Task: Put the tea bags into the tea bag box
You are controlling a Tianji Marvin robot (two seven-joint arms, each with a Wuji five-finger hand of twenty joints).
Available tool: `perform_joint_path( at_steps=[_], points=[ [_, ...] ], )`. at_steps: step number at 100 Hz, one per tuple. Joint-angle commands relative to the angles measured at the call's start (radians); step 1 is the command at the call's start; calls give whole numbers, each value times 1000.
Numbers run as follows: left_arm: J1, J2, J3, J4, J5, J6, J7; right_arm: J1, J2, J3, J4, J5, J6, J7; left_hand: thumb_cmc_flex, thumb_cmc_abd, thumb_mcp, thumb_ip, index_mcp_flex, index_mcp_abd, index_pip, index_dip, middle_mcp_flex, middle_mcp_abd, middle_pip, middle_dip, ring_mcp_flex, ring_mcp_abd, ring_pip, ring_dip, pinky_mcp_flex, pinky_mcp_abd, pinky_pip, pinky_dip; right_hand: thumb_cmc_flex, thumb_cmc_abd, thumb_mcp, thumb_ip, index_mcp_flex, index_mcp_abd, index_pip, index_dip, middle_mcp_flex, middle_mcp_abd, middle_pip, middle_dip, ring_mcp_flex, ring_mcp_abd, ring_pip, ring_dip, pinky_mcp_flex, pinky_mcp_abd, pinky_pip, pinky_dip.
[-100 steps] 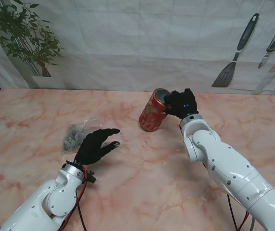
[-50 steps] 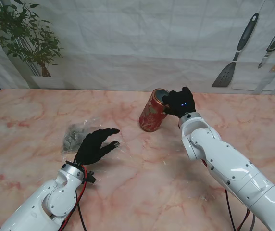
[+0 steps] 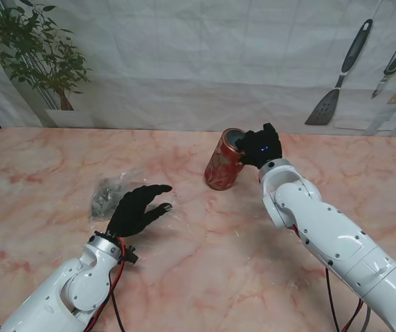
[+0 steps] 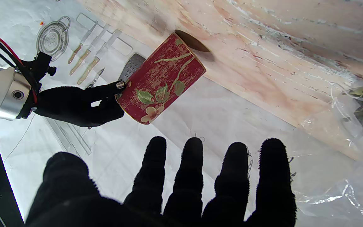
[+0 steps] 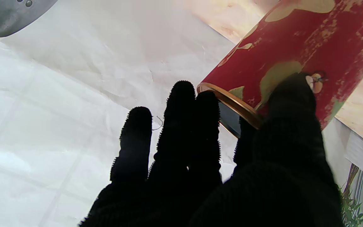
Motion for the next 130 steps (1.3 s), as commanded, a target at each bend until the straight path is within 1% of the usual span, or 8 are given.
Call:
perform_joint_path(
  at_steps=[1,51,74,75,98,108,110,130],
  points=[
    [1,0,1,-6,-2,2,-10,1,5,8,-21,-11,-19,35,-21,37,-15,23,6,-20,2,3,-8,-20,-4,15,-8,-7,-19,0,-7,-7,12,8,61,115,98,47,21,-118,112,37,-26,-120,-43,-18,-25,-10,-22,-6,-19,-24,-22,-9],
    [1,0,1,-5,-3,0,-10,7,12,18,-55,-58,-54,159,-22,37,-15,23,5,-22,2,3,-9,-10,-5,14,-7,-6,-19,0,-6,-7,12,8,53,108,112,57,-42,-191,71,-30,-83,-83,-83,-31,-70,21,-43,-12,-49,10,-40,-16],
    [1,0,2,-6,-3,0,-10,1,12,27,-65,-79,-50,168,-21,37,-15,23,7,-19,3,4,-7,-10,-4,15,-7,-8,-18,0,-6,-7,13,8,-11,52,125,74,-190,-109,10,-107,-156,-23,-95,-45,-117,48,-33,-6,-72,49,-42,-17],
    [1,0,2,-6,-3,0,-10,0,12,27,-66,-80,-50,170,-21,37,-15,23,7,-19,3,4,-8,-8,-4,14,-6,-6,-18,0,-7,-7,12,8,-44,34,178,63,-209,-99,-3,-99,-170,-14,-91,-50,-125,51,-29,-7,-75,53,-40,-18],
    [2,0,1,-7,-2,0,-11,-5,16,35,-79,-101,-77,214,-21,37,-15,23,7,-21,3,4,-7,-7,-4,14,-8,-7,-19,0,-7,-7,12,8,-233,-1,356,42,-274,-14,-147,-23,-259,37,-93,-56,-179,71,-22,-7,-101,79,-42,-20],
    [3,0,0,-8,-2,1,-11,-5,18,40,-84,-98,-97,238,-21,36,-15,23,8,-19,4,5,-8,-7,-4,14,-8,-6,-19,-1,-6,-7,12,8,-317,-3,450,50,-286,10,-231,71,-294,57,-95,-58,-202,77,-25,-8,-112,86,-45,-22],
    [3,0,0,-8,-2,1,-11,-5,18,41,-84,-97,-98,240,-21,37,-15,23,8,-20,4,5,-7,-7,-4,14,-7,-6,-19,0,-6,-7,12,8,-336,-5,477,59,-294,17,-267,135,-306,63,-92,-59,-208,77,-23,-8,-114,87,-45,-22],
    [2,0,2,-7,-1,1,-12,-20,20,67,-100,-83,-120,256,-21,38,-15,23,10,-21,5,6,-8,-9,-4,14,-7,-9,-18,0,-6,-10,12,8,-449,-50,556,61,-399,64,-328,164,-380,103,-84,-60,-249,90,-21,-7,-135,103,-48,-24]
  ],
)
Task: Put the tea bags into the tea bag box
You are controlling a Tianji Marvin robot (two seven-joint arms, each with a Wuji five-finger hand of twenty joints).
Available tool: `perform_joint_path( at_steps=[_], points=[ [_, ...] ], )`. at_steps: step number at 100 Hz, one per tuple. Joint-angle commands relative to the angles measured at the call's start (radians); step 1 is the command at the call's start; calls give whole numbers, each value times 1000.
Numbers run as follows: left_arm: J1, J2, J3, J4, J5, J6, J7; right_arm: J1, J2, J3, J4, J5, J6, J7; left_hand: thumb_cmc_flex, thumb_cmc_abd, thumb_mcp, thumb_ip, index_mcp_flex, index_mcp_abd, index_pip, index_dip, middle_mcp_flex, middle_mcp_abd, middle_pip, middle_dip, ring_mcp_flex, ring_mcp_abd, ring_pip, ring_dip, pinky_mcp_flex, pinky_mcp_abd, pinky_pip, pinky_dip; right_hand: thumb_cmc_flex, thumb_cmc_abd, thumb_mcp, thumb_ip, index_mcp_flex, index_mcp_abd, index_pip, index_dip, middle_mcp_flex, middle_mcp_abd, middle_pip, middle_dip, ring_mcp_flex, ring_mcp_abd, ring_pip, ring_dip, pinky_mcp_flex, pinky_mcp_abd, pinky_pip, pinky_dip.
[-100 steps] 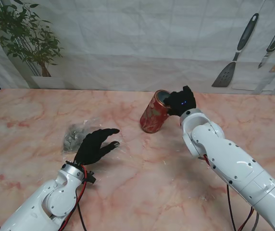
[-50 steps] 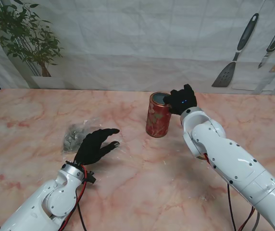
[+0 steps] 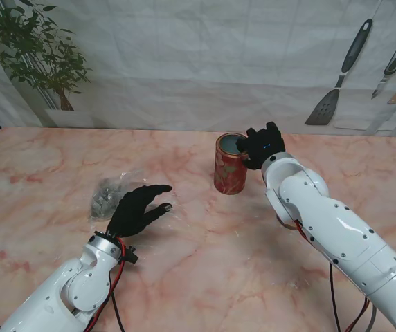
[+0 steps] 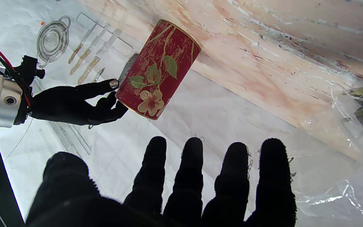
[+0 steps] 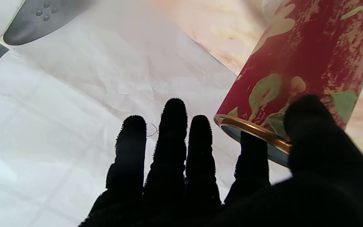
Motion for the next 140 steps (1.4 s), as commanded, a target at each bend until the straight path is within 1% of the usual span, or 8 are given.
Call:
perform_joint_path(
  at_steps=[1,18,34,59,86,114,126,140],
  points=[
    [1,0,1,-7,-1,1,-13,-12,5,11,-16,3,-17,24,-21,37,-16,23,10,-20,5,6,-7,-8,-3,14,-7,-8,-18,0,-6,-9,12,8,-44,-34,46,32,-62,28,-18,17,-50,29,4,-16,-28,25,6,-2,-20,41,-26,-6],
    [0,0,2,-7,-1,2,-11,-33,7,56,-38,39,-50,42,-21,37,-16,23,9,-20,5,6,-7,-8,-4,14,-7,-8,-18,0,-6,-8,12,8,-245,-89,201,16,-162,81,-57,80,-132,72,27,-9,-77,44,3,-3,-43,58,-31,-10],
    [0,0,3,-6,0,2,-11,-64,5,109,-58,109,-55,30,-21,37,-15,23,9,-21,5,6,-8,-7,-4,14,-8,-8,-18,-1,-6,-8,12,8,-311,-98,239,12,-198,141,-136,119,-161,87,31,-9,-98,52,-2,-7,-55,64,-33,-12],
    [1,-1,2,-7,0,2,-8,-154,8,235,-143,172,-88,87,-20,36,-15,23,9,-20,5,6,-8,-7,-4,14,-8,-7,-18,0,-6,-8,12,8,-331,-65,233,12,-172,225,-521,495,-163,109,-53,-51,-125,58,-33,-19,-64,68,-43,-21],
    [0,-2,3,-4,-4,-7,-6,-267,16,377,-215,343,-162,135,-21,35,-15,23,8,-19,5,6,-9,-6,-3,14,-7,-7,-18,0,-5,-8,12,8,-377,-72,251,12,-202,261,-547,569,-163,159,-203,-105,-161,73,-53,-14,-79,95,-59,-26],
    [3,-1,3,-9,-3,3,-9,-387,9,455,-242,447,-167,67,-22,36,-16,23,9,-20,4,6,-9,-6,-3,14,-7,-7,-17,0,-5,-6,14,9,-370,-75,246,5,-183,286,-545,597,-170,206,-273,-93,-196,116,-59,-5,-38,178,-66,-12],
    [3,-2,3,-9,-1,5,-4,-435,7,488,-245,579,-178,63,-22,36,-15,23,10,-16,4,6,-9,0,-3,14,-9,-6,-18,0,-5,-6,14,9,-374,-84,243,3,-189,307,-598,560,-184,234,-456,-84,-279,179,-71,-12,-41,267,-69,-6],
    [3,-2,3,-9,-2,5,-3,-498,-8,513,-228,695,-202,-21,-22,36,-15,23,9,-14,3,5,-10,1,-3,14,-8,-8,-17,0,-5,-7,14,9,-359,-97,234,-1,-183,318,-629,523,-197,234,-486,-21,-278,194,-79,-13,-36,304,-70,-3]
  ],
)
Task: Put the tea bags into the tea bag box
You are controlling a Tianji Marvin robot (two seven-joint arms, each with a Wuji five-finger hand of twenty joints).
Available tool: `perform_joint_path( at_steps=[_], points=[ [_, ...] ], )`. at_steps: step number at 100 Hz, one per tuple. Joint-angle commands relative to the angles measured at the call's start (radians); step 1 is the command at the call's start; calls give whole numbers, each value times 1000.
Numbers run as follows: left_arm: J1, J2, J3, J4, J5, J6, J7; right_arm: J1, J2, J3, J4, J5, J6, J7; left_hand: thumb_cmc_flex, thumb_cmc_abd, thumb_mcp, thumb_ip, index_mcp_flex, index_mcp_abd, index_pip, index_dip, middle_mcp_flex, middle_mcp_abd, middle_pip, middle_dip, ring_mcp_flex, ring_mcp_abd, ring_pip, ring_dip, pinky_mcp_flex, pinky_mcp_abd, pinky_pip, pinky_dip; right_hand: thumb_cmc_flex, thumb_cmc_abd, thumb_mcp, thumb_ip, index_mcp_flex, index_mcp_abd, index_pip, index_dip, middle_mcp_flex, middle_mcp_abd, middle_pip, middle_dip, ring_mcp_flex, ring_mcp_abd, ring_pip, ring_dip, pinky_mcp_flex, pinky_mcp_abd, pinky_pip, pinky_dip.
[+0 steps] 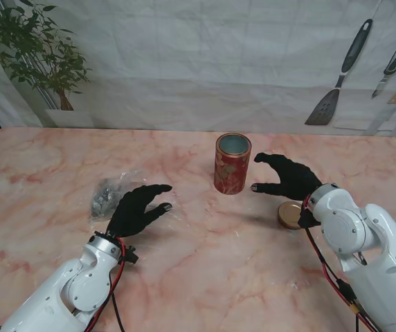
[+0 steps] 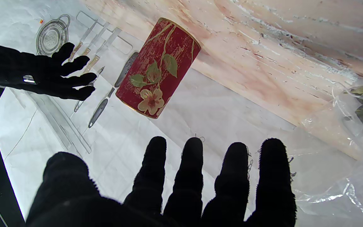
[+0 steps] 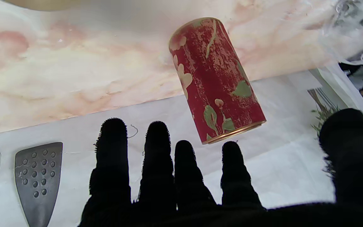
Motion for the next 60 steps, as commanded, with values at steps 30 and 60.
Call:
perform_joint_path(
  at_steps=[30,60],
  points=[
    [2,-2,3,-5,0,-3,-7,-135,-47,16,65,63,-62,-220,-22,36,-15,23,10,-10,3,5,-10,4,-2,15,-8,-7,-16,0,-4,-7,15,9,7,-39,-18,-4,-5,35,-42,-50,-35,9,-9,46,-8,20,-53,-14,-1,38,-49,0],
    [-17,-1,22,12,-3,-11,-15,-176,-70,20,108,96,-102,-341,-22,35,-16,23,9,-1,2,4,-15,8,0,15,-10,-5,-14,1,-1,-16,17,10,28,-56,-16,-4,34,38,-56,-88,-22,4,28,16,4,14,-73,-22,-7,2,-79,-7]
  ],
)
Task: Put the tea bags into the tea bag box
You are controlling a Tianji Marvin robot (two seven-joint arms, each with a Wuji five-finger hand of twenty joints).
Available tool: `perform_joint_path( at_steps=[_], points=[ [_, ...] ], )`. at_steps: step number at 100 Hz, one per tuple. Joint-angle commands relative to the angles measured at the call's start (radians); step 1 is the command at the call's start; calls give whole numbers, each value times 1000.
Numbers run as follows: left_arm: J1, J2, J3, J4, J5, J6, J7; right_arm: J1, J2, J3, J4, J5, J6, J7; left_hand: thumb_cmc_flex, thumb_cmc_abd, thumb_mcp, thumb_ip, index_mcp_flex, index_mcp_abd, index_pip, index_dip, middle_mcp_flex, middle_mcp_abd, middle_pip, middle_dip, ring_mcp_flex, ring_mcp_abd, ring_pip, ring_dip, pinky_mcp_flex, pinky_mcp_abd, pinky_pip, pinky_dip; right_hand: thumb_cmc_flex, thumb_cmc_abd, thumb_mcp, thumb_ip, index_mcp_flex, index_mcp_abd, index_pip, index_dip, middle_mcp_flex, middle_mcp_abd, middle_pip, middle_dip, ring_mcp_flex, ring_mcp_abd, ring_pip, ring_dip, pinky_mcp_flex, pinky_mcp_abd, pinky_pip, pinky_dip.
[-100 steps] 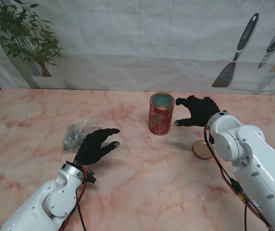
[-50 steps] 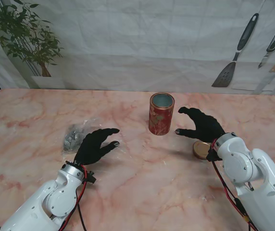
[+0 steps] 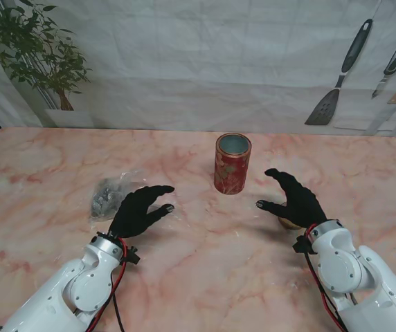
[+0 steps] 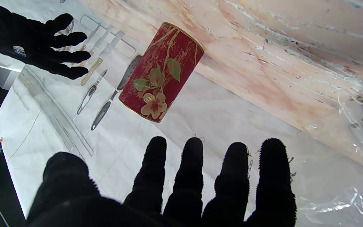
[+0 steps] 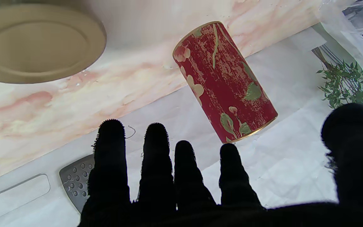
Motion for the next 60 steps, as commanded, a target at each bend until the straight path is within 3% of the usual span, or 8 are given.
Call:
perform_joint_path(
  at_steps=[1,31,60],
  points=[
    [-9,-2,6,3,-1,-6,-14,-8,-8,-3,21,4,-14,-3,-22,35,-16,23,9,-1,2,4,-15,9,1,15,-11,-5,-14,1,-1,-16,18,10,12,-18,-11,-4,10,8,-10,-12,-13,3,14,-12,4,-1,-25,-12,-7,-20,-29,-7],
    [-13,-4,13,7,11,-3,6,16,-12,2,78,78,-17,14,-24,27,-16,23,18,28,4,3,-15,19,14,22,-11,7,5,10,20,-45,49,24,33,-14,-23,-5,28,8,3,-36,-15,0,44,-37,10,-3,-38,-10,-9,-31,-44,6],
    [26,-10,-2,-44,54,82,74,16,-21,13,86,111,4,-9,-45,1,-13,24,50,58,14,12,-1,50,47,50,25,31,60,50,75,-52,210,102,45,-11,-29,-5,39,11,23,-43,-11,-1,69,-34,20,-4,-35,-4,-4,-35,-47,18]
  ],
)
